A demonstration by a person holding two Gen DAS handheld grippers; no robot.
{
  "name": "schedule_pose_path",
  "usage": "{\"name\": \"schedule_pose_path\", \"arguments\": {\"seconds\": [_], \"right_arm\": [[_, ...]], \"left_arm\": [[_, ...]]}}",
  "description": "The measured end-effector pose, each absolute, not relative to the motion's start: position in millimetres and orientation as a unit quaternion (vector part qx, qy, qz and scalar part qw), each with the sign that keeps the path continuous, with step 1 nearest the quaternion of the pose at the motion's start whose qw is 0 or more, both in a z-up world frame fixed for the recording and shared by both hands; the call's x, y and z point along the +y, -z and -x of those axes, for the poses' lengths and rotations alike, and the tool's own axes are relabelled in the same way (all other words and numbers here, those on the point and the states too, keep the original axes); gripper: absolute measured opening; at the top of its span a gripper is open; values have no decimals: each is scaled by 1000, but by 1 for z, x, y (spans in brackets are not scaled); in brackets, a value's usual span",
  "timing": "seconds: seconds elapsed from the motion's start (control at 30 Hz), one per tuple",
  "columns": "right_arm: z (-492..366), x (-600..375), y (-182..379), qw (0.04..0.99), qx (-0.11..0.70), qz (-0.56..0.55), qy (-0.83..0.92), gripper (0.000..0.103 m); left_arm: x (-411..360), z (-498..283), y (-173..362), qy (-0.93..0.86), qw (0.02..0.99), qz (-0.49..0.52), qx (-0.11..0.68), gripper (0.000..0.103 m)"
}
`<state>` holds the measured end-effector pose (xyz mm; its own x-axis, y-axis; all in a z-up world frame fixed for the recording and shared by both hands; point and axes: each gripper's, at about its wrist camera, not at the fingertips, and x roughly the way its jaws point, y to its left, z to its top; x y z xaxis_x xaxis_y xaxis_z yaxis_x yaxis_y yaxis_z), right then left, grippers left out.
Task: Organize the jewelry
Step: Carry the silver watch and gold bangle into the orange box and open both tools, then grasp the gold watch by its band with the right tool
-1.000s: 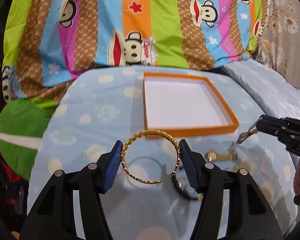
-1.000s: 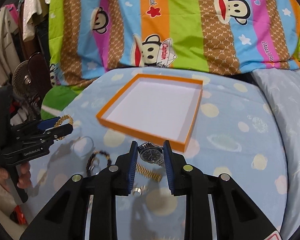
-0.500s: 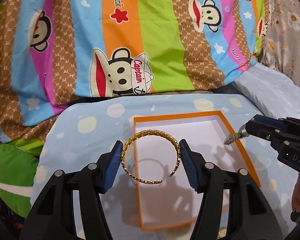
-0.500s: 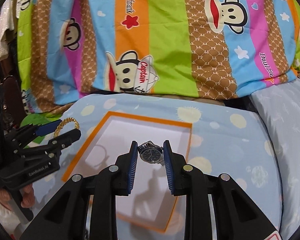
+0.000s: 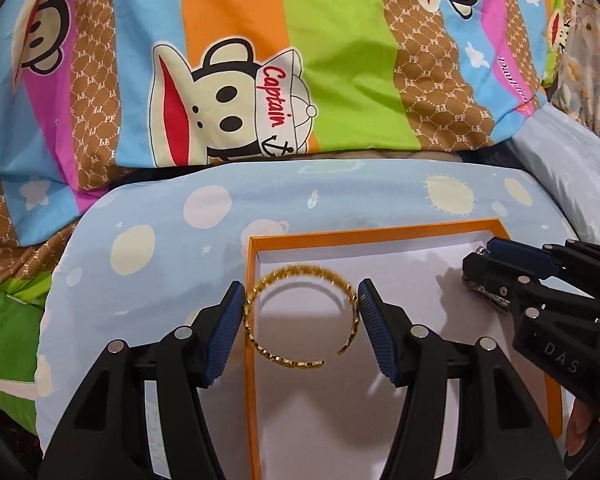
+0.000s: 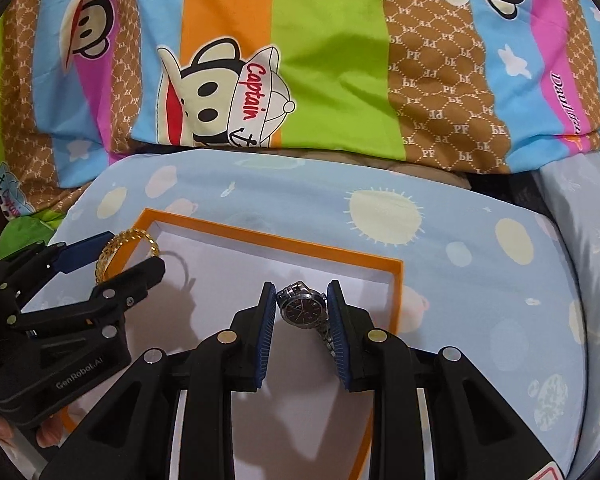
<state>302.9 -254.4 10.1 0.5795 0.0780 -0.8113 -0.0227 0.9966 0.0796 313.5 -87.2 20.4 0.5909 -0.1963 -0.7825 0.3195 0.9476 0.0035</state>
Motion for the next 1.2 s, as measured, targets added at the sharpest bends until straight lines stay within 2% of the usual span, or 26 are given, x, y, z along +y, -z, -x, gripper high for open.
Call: {"name": "schedule_pose_path", "arguments": {"seconds": [0.13,0.37,0.67,0.97,1.2], "right_arm": [[-304,-258,-15,894,446,-35,-25,26],[-279,-276,-37,908,412,-76,-20,29],[-181,-276,-70,925,365,-101,-30,41],[-85,-256,-59,923,374,-84,-46,43],[-31,-232,-39,918,391,-52,-49,43]], "left_arm": [[-84,-319,-20,145,887,-59,434,70],[-65,-316,-42,138,901,-22,410,71],[-12,-246,-76,115,927,-14,358,75],[29,-156,-49,111,912,-13,394,76],[30,-105,-29,118,901,-3,417,76]]}}
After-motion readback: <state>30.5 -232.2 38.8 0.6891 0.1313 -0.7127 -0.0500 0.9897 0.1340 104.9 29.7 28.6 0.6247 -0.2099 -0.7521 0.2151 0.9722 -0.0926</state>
